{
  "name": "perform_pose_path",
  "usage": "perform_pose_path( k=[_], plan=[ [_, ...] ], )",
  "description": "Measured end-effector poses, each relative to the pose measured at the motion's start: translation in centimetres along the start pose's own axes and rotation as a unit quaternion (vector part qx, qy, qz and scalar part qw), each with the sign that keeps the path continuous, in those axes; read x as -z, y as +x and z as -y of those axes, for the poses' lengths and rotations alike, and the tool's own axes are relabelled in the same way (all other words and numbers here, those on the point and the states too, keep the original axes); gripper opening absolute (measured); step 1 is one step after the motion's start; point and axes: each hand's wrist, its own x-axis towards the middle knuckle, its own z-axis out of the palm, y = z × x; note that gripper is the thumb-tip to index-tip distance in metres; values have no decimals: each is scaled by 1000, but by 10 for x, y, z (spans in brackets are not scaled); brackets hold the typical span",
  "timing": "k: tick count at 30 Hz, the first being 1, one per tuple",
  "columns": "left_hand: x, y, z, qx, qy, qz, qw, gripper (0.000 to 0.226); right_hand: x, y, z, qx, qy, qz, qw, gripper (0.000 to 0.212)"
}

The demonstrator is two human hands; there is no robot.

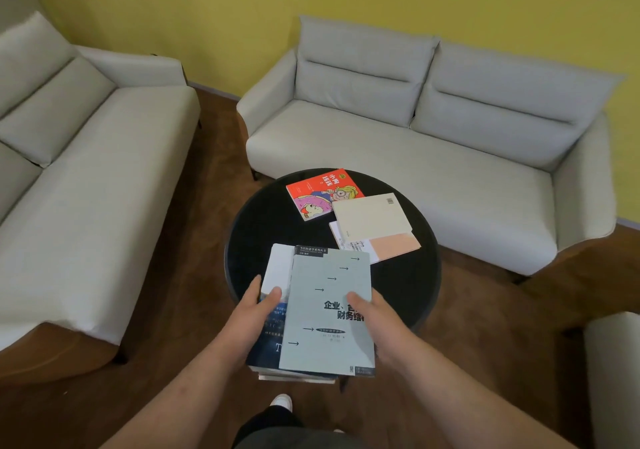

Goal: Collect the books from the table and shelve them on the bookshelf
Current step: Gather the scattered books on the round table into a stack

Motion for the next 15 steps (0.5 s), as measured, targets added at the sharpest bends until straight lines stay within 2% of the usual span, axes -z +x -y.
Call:
perform_pose_path(
  k=[2,3,6,9,15],
  plan=[
    [-2,1,-7,3,-27,48,998,36,-11,5,1,-7,38,13,999,23],
    [-1,3,-8,7,-38,66,997,34,-19,9,-3,-11,38,15,999,28],
    [3,12,1,16,-82,96,992,49,-42,8,-12,2,6,16,1000,39],
    [7,19,9,14,-110,102,989,54,-45,10,-13,4,6,-11,1000,44],
    [10,38,10,9,-123,58,991,42,-39,23,-14,-40,29,-32,998,45]
  ],
)
